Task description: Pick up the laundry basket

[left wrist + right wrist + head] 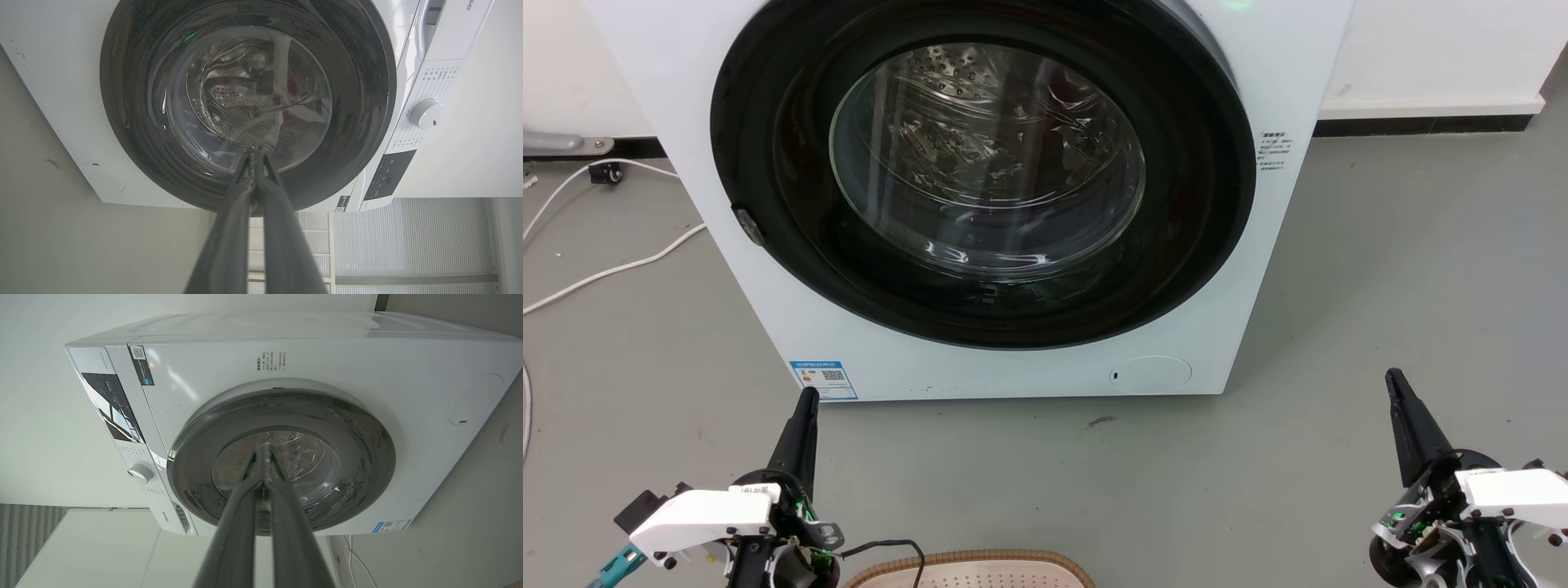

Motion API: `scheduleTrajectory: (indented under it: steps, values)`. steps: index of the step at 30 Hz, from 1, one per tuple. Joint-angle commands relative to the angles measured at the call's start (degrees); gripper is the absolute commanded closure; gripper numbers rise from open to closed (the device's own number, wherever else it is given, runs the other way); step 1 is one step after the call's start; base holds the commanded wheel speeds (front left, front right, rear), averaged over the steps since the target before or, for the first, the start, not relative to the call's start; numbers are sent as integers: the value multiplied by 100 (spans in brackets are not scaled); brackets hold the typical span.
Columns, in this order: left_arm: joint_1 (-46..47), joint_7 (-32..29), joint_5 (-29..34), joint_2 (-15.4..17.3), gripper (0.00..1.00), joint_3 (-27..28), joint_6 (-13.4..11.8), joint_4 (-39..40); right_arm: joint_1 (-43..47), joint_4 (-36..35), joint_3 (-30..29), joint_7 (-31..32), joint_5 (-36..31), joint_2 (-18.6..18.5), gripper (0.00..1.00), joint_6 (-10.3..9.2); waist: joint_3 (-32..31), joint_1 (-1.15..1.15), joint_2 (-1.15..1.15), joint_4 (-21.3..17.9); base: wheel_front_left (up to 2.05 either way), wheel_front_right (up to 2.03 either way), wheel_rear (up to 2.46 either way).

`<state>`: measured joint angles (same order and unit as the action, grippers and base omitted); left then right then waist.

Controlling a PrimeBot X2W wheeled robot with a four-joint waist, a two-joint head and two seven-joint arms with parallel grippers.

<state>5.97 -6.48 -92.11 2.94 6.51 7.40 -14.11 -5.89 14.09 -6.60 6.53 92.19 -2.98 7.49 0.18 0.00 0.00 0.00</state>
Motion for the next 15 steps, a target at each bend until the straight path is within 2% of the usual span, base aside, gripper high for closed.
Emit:
scheduleTrajectory:
  steps: [1, 13, 14, 15]
  values:
    - [60, -8, -2, -6, 100, 9, 18, -4, -74, 4, -1, 8, -4, 22, 100, 0, 0, 0, 0, 0, 0, 0, 0]
    - [60, -7, -2, -6, 100, 9, 18, -4, -74, 4, 0, 7, -3, 23, 100, 0, 0, 0, 0, 0, 0, 0, 0]
    - [-10, 1, 0, -2, 0, -3, -1, -17, 8, 15, 1, -2, 1, 0, 0, 0, 0, 0, 0, 0, 0, 0, 0]
    - [-19, 7, 0, -4, 0, -16, -2, -36, 24, 33, 5, -6, 1, 1, 0, 0, 0, 0, 0, 0, 0, 0, 0]
